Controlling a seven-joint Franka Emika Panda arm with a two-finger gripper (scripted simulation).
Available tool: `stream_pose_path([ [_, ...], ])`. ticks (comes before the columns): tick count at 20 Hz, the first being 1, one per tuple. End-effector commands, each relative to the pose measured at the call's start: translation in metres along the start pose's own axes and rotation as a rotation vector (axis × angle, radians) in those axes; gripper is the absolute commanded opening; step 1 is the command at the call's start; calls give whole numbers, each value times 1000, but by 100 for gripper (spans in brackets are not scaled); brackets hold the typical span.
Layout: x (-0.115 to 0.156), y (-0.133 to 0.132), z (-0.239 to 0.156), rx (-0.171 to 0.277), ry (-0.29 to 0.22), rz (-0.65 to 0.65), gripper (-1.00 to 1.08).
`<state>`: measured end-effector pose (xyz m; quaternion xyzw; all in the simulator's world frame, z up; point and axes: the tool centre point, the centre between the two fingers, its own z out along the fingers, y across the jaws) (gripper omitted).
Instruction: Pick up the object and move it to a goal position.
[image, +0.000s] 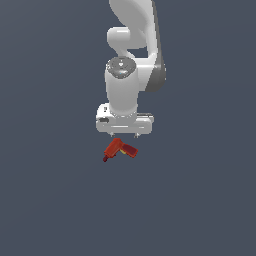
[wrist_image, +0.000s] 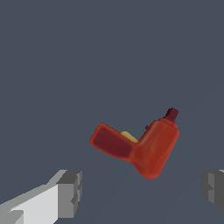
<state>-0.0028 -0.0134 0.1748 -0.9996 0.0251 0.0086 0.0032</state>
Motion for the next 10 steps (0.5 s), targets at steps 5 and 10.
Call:
stream_pose_path([
  [5, -2, 1, 0, -1, -5, -9, 108],
  [10, -4, 3, -1, -3, -10, -17, 108],
])
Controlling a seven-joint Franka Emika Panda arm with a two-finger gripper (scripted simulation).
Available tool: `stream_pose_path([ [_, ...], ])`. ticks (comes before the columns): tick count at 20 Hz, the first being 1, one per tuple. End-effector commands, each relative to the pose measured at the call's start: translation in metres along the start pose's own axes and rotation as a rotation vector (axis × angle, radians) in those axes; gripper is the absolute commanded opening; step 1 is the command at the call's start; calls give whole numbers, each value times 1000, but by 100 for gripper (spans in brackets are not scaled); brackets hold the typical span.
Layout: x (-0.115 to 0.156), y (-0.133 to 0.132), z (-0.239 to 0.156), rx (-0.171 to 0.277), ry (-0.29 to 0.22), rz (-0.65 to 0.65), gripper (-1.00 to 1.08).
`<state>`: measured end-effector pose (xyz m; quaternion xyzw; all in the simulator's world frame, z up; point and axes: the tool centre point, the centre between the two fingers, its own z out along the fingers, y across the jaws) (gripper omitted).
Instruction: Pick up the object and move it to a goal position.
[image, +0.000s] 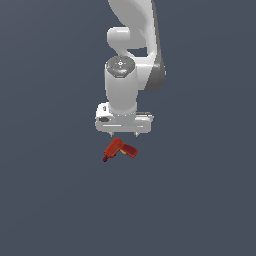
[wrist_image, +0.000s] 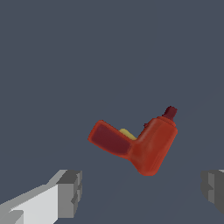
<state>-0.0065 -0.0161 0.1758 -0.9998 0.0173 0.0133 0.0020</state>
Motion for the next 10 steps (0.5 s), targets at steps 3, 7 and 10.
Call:
stream_pose_path([
  [3, 0, 0, 1, 1, -1, -6, 108],
  [7, 0, -1, 4, 4, -5, -28, 108],
  [10, 1, -2, 7, 9, -8, -56, 108],
])
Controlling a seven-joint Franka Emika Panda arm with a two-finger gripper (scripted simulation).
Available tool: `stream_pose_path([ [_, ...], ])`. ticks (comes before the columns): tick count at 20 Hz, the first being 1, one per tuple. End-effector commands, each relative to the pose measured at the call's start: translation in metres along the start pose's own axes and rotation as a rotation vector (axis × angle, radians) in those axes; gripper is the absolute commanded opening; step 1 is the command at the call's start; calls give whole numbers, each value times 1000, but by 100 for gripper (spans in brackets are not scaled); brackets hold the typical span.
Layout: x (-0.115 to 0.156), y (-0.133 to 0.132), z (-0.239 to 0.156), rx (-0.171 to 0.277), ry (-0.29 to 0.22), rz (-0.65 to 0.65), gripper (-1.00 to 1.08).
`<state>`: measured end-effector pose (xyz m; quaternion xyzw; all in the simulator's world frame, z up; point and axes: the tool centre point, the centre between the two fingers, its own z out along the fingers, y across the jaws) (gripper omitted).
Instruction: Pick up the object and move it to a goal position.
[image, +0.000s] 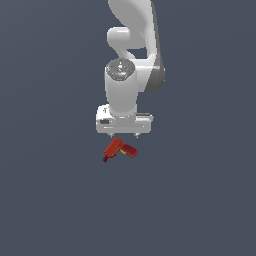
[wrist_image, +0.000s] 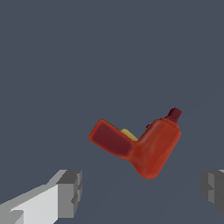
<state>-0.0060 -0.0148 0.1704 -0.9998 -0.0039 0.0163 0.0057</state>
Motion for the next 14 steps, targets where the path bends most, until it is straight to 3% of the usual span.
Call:
stream_pose_path([
  [1, 1, -1, 4, 5, -4, -26, 108],
  [14, 5, -9, 39, 61, -29, -280, 108],
])
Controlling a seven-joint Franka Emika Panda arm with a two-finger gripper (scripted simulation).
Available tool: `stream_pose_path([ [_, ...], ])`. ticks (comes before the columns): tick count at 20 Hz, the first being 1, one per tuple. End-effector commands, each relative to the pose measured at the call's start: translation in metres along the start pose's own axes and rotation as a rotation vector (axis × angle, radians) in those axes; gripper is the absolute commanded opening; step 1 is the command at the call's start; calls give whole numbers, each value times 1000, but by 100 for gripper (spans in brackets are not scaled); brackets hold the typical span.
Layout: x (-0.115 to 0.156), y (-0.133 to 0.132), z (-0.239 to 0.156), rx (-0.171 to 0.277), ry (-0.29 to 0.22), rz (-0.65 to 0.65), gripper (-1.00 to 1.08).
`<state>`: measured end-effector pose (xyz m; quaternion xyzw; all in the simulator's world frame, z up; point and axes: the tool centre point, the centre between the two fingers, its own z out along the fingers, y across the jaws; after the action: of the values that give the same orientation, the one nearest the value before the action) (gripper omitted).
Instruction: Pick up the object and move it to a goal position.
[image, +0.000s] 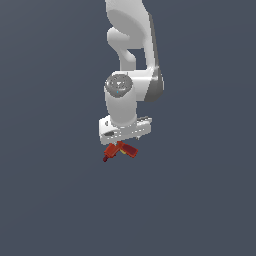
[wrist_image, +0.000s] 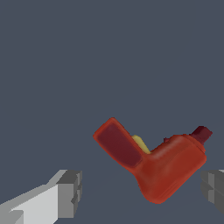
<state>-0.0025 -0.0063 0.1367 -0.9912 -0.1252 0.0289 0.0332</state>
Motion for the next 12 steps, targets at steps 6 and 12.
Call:
stream_pose_path([
  [6, 5, -5, 24, 47, -7, -179, 108],
  [12, 8, -9, 43, 88, -4, -320, 108],
])
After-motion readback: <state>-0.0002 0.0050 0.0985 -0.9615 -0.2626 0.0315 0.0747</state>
